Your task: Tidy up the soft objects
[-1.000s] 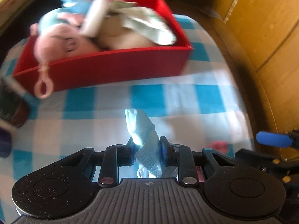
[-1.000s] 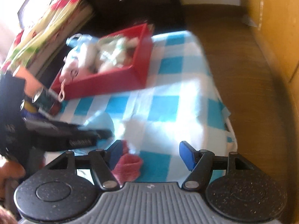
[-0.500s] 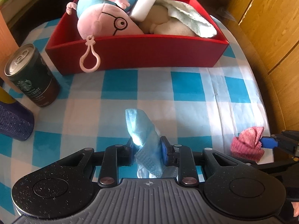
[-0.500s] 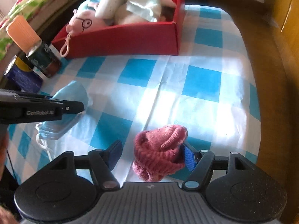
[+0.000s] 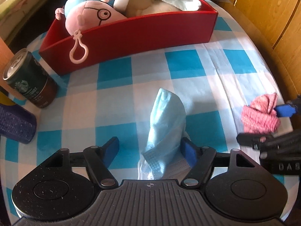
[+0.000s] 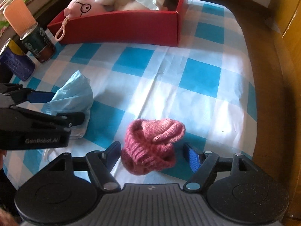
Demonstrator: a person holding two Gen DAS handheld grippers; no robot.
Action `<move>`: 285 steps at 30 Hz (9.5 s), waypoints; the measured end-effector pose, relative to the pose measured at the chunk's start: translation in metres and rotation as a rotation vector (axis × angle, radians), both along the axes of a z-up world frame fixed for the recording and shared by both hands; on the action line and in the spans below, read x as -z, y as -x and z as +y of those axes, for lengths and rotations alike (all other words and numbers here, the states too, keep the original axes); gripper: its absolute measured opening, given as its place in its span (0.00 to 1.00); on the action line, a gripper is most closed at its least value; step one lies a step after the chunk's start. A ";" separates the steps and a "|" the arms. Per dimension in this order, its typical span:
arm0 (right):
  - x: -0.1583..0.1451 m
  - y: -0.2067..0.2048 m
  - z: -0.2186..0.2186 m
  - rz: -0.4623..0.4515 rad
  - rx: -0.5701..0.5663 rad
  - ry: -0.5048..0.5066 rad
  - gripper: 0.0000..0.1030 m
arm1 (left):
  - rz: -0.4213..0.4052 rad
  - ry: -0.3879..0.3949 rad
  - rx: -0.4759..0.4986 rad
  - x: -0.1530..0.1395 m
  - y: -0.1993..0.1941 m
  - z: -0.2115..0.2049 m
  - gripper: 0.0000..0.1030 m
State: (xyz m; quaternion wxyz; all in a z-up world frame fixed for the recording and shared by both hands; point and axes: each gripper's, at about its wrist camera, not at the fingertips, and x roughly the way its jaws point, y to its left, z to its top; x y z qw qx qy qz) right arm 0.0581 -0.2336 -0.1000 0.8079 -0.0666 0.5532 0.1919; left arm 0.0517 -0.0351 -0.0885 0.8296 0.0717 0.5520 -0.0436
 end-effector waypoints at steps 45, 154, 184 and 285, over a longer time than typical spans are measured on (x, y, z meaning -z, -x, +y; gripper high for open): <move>-0.121 -0.080 0.008 -0.327 0.166 -0.401 0.19 | -0.370 0.197 -0.168 -0.139 -0.072 0.041 0.28; -0.100 0.021 -0.025 -0.367 0.177 -0.362 0.45 | -0.343 0.108 -0.174 -0.111 0.022 0.020 0.70; -0.090 0.033 -0.020 -0.393 0.190 -0.309 0.46 | -0.326 0.130 -0.175 -0.104 0.033 0.014 0.75; -0.087 0.032 -0.016 -0.430 0.206 -0.293 0.46 | -0.321 0.208 -0.245 -0.096 0.032 0.017 0.78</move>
